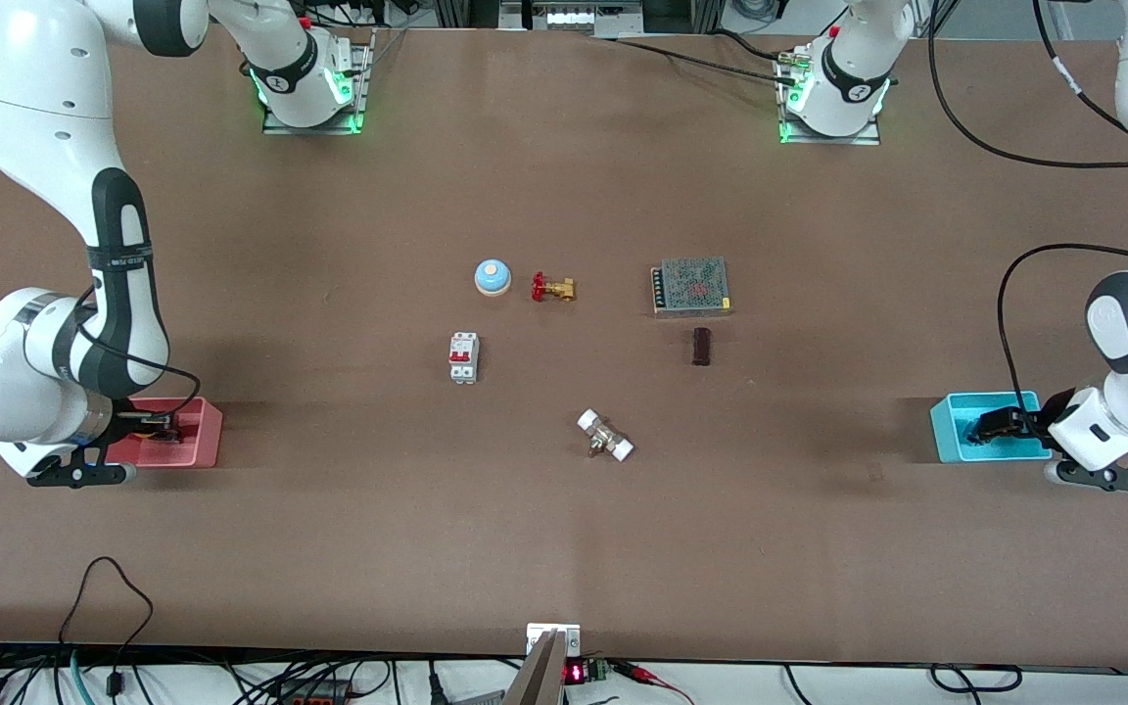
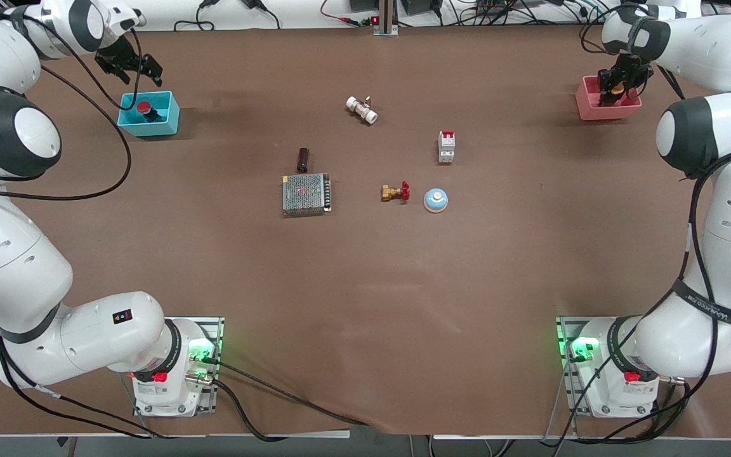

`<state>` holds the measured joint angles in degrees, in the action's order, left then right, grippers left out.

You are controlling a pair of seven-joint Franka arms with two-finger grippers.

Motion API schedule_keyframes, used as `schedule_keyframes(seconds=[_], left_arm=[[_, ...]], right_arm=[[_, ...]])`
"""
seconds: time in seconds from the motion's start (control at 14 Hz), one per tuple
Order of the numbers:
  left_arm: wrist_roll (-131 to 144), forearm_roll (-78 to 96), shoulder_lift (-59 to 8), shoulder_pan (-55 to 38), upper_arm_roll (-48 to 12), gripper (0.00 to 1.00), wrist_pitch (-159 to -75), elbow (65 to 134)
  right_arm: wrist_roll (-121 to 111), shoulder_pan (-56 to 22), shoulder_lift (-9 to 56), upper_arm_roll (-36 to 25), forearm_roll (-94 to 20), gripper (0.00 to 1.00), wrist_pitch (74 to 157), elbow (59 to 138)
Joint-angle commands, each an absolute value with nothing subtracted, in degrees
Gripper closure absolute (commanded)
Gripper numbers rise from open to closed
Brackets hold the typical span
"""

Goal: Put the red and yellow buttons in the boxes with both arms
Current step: 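Lower and release the yellow button in the pink box while the left releases red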

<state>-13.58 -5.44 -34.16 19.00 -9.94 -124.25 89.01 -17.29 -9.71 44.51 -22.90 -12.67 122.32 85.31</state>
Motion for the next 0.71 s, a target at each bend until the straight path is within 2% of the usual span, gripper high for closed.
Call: schedule_keyframes(seconds=[0.0,0.07,0.14,0.29,0.36,0.64], left_arm=[[-6.18,-6.59,-29.9,15.48,-9.93,0.0,-123.23,90.88],[-4.33,-6.59,-28.66,14.34,-9.93,0.0,-122.61,91.57],[-2.83,-6.5,-27.17,13.2,-9.93,0.0,-122.35,92.37],[-0.01,-6.5,-23.49,12.48,-11.06,0.0,-120.69,93.86],[0.87,-6.5,-21.81,12.48,-12.12,0.0,-118.41,93.95],[2.46,-5.54,-14.96,12.74,-14.33,0.0,-109.01,93.43]], right_arm=[[-19.25,-8.79,45.08,-22.32,-13.97,0.87,123.22,85.08],[-19.42,-8.7,45.26,-22.32,-13.97,0.86,123.92,85.08],[-19.42,-8.7,45.44,-22.32,-13.97,0.76,124.27,85.08],[-18.55,-8.96,45.26,-22.24,-14.5,0.08,124.28,85.08],[-18.72,-9.05,45.0,-22.32,-15.29,0.0,124.19,85.08],[-18.98,-9.49,42.29,-22.24,-17.57,0.0,122.88,84.99]])
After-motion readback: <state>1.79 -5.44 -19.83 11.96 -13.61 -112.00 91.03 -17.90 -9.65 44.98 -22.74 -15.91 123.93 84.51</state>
